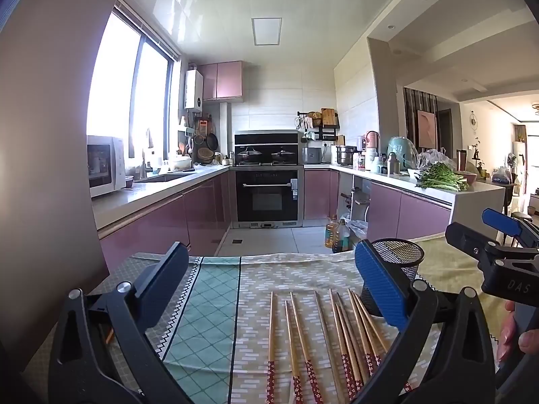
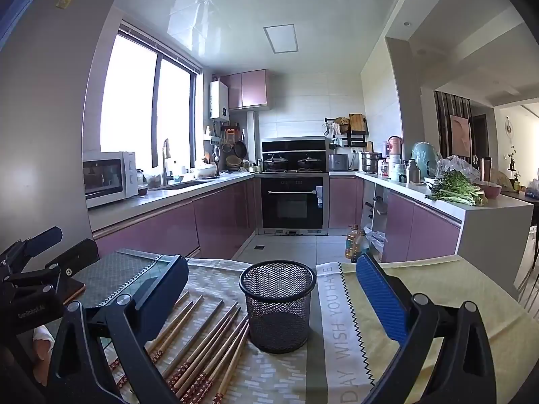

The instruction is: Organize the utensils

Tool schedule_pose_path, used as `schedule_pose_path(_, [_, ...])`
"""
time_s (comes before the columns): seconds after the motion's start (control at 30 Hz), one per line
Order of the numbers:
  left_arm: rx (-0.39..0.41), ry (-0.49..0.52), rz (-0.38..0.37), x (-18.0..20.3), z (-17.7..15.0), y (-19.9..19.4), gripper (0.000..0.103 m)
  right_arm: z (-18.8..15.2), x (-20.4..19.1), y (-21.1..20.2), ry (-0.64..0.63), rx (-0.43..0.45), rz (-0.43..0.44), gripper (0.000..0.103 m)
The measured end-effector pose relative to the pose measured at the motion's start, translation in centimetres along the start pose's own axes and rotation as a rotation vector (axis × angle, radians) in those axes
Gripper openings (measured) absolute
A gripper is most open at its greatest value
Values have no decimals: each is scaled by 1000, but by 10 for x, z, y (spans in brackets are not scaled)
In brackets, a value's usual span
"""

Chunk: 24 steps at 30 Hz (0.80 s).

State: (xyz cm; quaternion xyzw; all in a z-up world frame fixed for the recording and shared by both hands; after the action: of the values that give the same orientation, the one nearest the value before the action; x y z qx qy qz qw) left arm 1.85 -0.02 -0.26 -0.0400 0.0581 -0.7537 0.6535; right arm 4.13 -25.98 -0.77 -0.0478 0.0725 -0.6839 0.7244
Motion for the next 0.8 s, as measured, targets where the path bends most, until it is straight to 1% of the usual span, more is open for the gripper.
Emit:
schedule_pose_path(0.23, [-9, -5, 3, 1, 1, -1, 97, -1, 1, 1, 4, -3, 0, 97])
schedule_pose_path(0.33, [-8, -3, 3, -5, 5, -9, 97, -2, 1, 1, 7, -3, -1, 97])
schedule_pose_path(0.37, [-6, 0, 3, -1, 7, -2, 97, -2, 1, 1, 7, -2, -2, 97])
schedule_pose_path(0.8, [-4, 2, 5, 0, 5, -2, 97, -2, 1, 1, 9, -4, 0, 97])
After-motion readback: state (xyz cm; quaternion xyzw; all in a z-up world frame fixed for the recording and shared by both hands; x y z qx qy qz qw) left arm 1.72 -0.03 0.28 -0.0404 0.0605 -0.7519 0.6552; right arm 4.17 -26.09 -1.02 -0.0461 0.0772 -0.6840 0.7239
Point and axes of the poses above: each gripper's, at about its wrist camera, not at the fingertips, and y roughly the way its jaws point, x to its right, z to its top, the point moved 2 cm from there along y, roughly the way its jaws point, and after that the axes turned 8 degrees about -z, right-handed, at the moved point
